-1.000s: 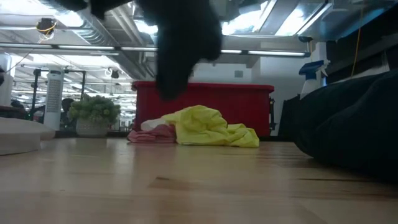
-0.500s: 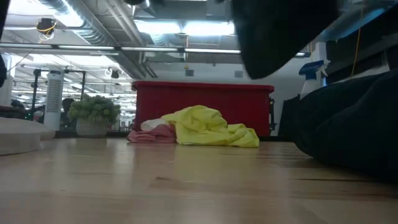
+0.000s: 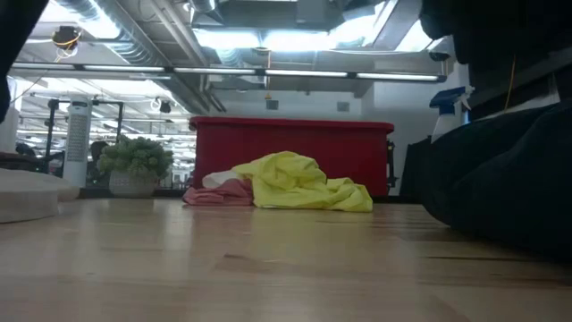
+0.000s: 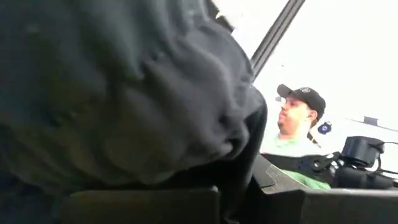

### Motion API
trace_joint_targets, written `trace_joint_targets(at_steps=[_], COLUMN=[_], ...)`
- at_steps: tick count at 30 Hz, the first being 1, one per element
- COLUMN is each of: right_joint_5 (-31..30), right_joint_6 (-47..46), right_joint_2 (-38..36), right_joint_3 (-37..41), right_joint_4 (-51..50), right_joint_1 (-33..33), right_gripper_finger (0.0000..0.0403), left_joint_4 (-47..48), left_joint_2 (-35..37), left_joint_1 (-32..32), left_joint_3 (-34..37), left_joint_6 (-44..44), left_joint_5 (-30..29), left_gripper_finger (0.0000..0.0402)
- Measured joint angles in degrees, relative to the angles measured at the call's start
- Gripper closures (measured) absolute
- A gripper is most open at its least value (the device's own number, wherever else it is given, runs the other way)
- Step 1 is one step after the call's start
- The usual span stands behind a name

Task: Fold laundry
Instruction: Stack the dark blue short on top of the black jean

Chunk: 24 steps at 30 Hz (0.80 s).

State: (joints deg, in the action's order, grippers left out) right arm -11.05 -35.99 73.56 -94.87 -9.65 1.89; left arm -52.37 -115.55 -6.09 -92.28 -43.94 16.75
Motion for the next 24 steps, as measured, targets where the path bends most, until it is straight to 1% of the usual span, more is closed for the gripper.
trace_joint_targets(at_steps=[4,6,9,12,16,18,20,24], right_joint_5=[-0.04,-0.44,-0.50,-1.00,-0.98,-0.98,-0.98,-1.43], right_joint_6=[0.24,0.25,0.25,0.14,0.09,0.10,0.11,0.07], right_joint_2=[0.00,0.00,0.00,0.00,0.00,0.00,0.00,0.09], right_joint_3=[0.00,0.00,0.00,0.00,0.00,0.00,0.00,0.04], right_joint_4=[-0.60,-1.11,-1.29,-1.29,-1.59,-2.77,-4.13,-3.41], right_joint_1=[0.00,0.00,0.00,0.00,0.00,0.00,0.00,0.00], right_gripper_finger=[0.0207,0.0207,0.0207,0.0207,0.0207,0.0207,0.0207,0.0207], left_joint_4=[-5.43,-5.38,-5.15,-5.85,-6.63,-4.96,-4.59,-4.63], left_joint_2=[-5.85,-8.96,-13.40,-16.77,-19.46,-19.80,-19.83,-19.83], left_joint_1=[-3.90,-4.47,-3.82,-4.74,-8.57,-9.48,-9.25,-7.19], left_joint_3=[-2.55,-5.13,-10.98,-15.24,-15.35,-15.13,-15.40,-18.12], left_joint_6=[2.81,3.48,1.65,-0.26,0.96,1.65,2.00,0.77], left_joint_5=[-4.03,-3.98,-4.52,-3.04,-1.78,-2.91,-3.33,-0.33], left_gripper_finger=[0.0400,0.0401,0.0401,0.0401,0.0401,0.0401,0.0401,0.0401])
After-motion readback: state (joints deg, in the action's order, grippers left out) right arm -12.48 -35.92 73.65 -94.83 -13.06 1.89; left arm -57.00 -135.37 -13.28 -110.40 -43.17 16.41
